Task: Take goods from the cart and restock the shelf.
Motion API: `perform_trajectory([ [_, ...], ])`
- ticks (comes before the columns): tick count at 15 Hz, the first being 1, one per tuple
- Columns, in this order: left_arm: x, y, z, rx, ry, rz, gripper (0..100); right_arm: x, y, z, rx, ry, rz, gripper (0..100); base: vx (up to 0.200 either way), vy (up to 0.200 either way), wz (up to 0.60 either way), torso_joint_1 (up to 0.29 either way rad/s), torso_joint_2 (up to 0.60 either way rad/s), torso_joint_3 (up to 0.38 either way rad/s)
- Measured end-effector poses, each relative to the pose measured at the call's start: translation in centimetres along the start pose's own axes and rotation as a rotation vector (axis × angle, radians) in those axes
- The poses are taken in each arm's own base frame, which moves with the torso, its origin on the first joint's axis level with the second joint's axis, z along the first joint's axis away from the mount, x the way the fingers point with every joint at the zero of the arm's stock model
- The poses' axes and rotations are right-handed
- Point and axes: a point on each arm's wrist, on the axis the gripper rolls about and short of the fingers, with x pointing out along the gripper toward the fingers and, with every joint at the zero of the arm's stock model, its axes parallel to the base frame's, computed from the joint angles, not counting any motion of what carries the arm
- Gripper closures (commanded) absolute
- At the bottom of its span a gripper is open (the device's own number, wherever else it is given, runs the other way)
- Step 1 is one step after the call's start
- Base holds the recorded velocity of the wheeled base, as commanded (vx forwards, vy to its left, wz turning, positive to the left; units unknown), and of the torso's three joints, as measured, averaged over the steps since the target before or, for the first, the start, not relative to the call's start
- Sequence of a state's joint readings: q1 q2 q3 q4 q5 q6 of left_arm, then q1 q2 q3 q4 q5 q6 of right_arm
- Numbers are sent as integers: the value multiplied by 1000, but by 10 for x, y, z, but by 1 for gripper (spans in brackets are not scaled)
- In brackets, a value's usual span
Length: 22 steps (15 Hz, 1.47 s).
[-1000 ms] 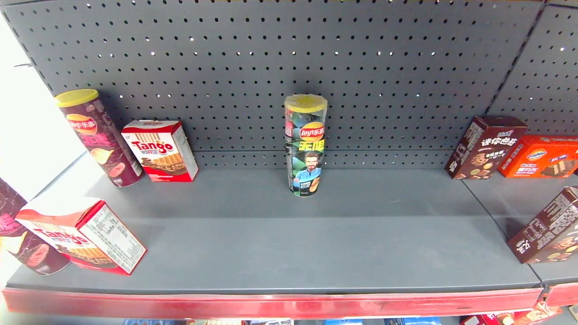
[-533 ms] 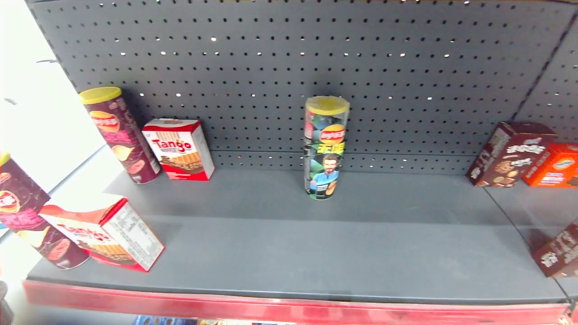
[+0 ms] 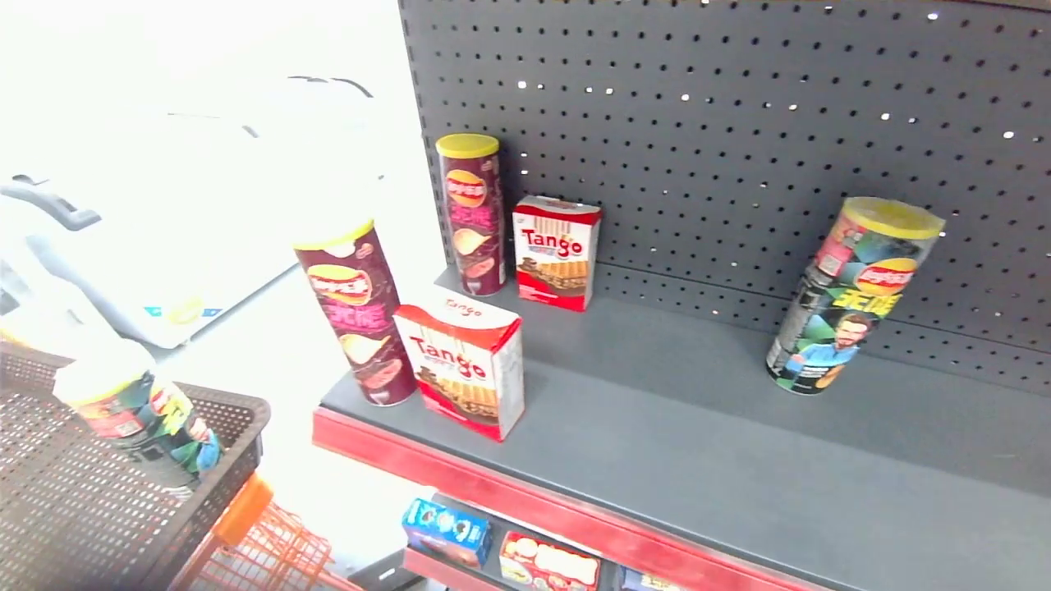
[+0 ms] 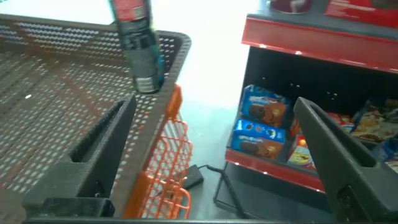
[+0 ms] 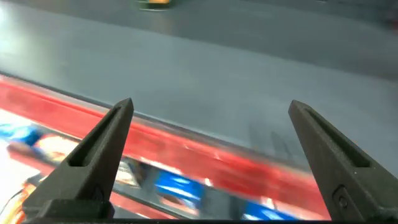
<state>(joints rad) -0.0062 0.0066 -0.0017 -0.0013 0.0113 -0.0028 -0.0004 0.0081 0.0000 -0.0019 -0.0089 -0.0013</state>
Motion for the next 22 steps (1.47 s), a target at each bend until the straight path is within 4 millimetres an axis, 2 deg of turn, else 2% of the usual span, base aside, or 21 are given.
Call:
perform_trajectory([
  [15, -1, 0, 2, 3, -4, 7, 0, 0, 0, 0, 0, 0, 0, 0, 0, 0, 0, 0, 0, 0],
  [17, -5, 0, 23, 11, -31, 13, 0, 0, 0, 0, 0, -1, 0, 0, 0, 0, 0, 0, 0, 0],
  [19, -5, 1, 54, 20, -21, 38, 0, 0, 0, 0, 0, -1, 0, 0, 0, 0, 0, 0, 0, 0],
  [22, 15, 2, 92, 57, 68, 124, 0, 0, 0, 0, 0, -1, 0, 0, 0, 0, 0, 0, 0, 0],
])
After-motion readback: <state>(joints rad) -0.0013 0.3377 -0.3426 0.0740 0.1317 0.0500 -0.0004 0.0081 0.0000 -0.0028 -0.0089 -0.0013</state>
